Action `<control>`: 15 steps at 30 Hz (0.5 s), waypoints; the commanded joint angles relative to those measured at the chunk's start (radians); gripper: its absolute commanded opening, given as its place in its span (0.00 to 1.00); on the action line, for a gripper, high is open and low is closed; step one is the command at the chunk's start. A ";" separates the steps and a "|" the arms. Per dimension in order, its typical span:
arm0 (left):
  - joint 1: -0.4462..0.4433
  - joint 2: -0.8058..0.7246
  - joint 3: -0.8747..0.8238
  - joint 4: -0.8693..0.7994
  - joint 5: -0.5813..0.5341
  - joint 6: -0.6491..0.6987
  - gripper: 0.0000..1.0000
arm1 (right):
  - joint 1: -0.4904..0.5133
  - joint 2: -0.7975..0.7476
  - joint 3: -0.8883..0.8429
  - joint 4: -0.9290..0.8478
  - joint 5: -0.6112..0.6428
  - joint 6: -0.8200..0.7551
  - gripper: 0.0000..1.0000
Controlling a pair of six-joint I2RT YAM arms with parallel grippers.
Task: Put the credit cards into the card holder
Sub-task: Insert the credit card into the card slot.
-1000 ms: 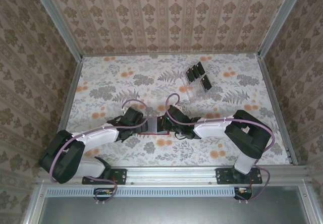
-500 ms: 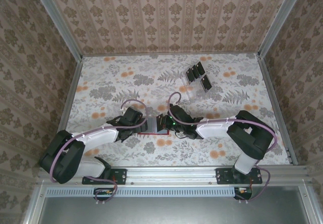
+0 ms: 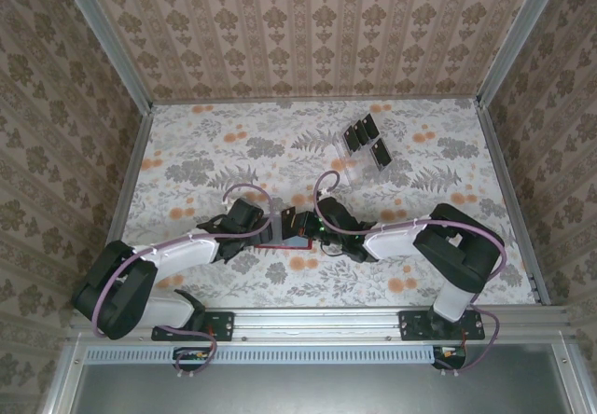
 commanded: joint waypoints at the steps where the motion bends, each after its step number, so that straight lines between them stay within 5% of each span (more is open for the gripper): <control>1: 0.009 0.027 -0.041 -0.064 0.005 -0.017 1.00 | 0.003 0.023 -0.025 0.081 0.016 0.044 0.00; 15: 0.010 0.031 -0.050 -0.058 0.008 -0.022 1.00 | 0.016 0.087 -0.081 0.238 0.065 0.119 0.00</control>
